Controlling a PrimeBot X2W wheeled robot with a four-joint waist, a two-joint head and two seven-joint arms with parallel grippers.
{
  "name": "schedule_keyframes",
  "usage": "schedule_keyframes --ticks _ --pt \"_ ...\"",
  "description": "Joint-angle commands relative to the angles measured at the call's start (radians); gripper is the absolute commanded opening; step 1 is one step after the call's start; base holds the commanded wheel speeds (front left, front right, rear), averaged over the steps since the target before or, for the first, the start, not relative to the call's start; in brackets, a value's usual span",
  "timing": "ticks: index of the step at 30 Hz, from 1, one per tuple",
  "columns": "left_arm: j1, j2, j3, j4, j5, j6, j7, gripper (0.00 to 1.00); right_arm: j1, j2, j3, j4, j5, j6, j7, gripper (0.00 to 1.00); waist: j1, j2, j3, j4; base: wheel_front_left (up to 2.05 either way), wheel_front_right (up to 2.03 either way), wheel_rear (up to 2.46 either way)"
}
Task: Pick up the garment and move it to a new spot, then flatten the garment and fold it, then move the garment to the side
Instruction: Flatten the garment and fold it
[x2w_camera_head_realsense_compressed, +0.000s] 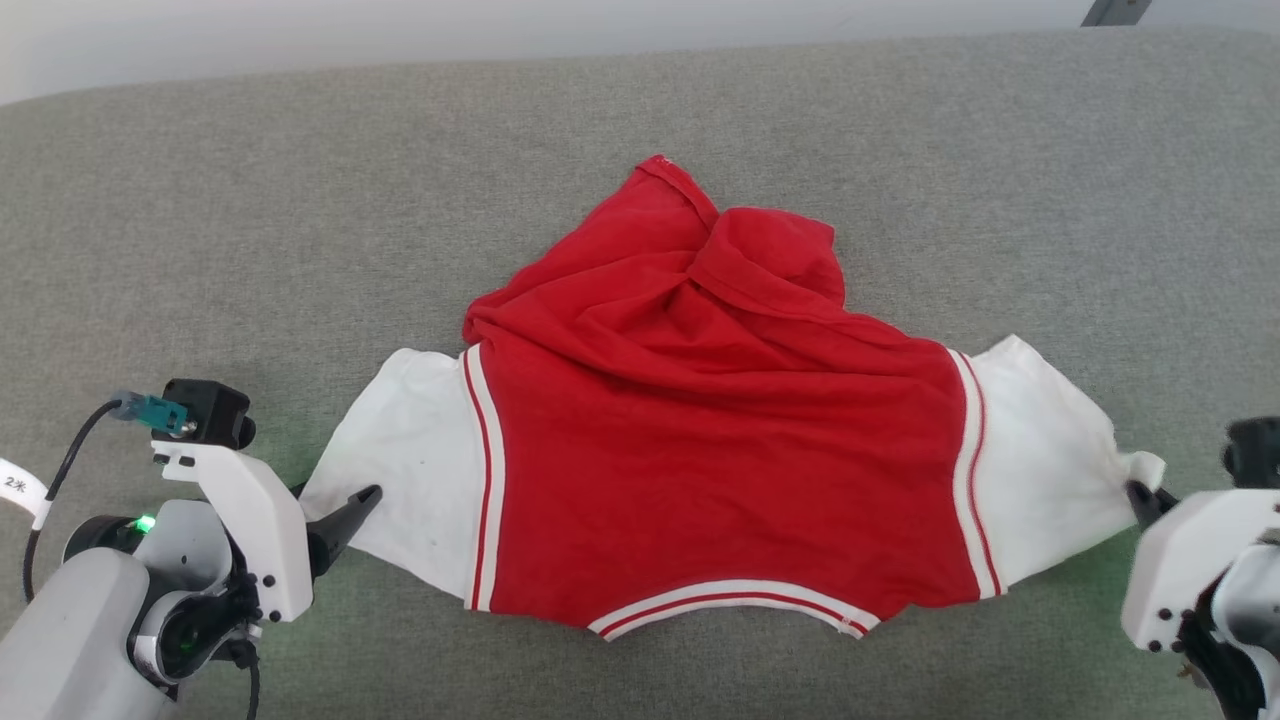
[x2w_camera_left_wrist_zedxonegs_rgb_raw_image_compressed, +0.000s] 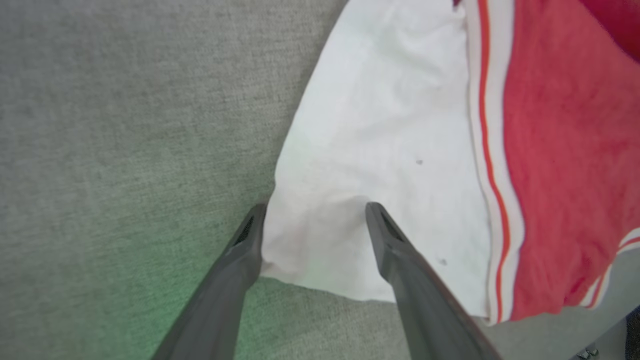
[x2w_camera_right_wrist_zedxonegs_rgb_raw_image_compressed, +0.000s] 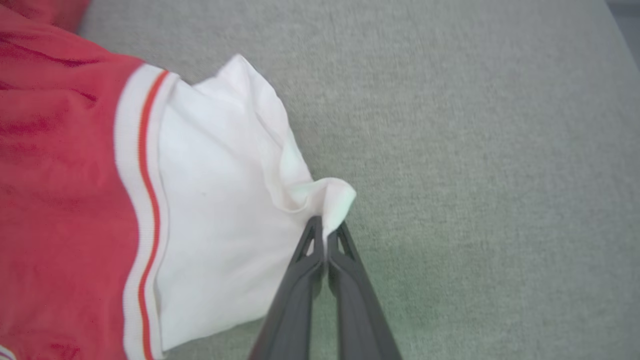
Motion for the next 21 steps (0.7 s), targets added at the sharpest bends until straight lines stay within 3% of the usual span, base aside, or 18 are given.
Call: schedule_keyframes --ticks 1,2,9,21 --pt "0.024 0.000 -0.005 0.008 0.002 0.000 -0.001 1.00 0.009 0.010 -0.018 0.008 -0.003 0.000 0.004 0.81 0.0000 0.0000 -0.001 0.002 0.00 0.00 0.00" --pt "0.023 0.000 -0.006 0.005 0.002 0.001 -0.001 1.00 0.010 0.010 -0.026 0.019 -0.017 0.000 0.007 1.00 0.0000 0.0000 -0.001 0.004 0.00 0.00 0.00" --pt "0.022 0.011 -0.015 -0.011 0.009 0.008 0.013 1.00 0.006 0.034 -0.051 0.007 -0.010 0.000 0.002 1.00 0.0000 0.0000 -0.006 0.004 0.00 0.00 0.00" --pt "-0.005 0.013 -0.063 0.007 0.036 0.022 0.080 1.00 0.053 0.040 -0.004 -0.210 0.030 0.000 0.075 1.00 0.0000 0.0000 0.001 -0.022 0.00 0.00 0.00"
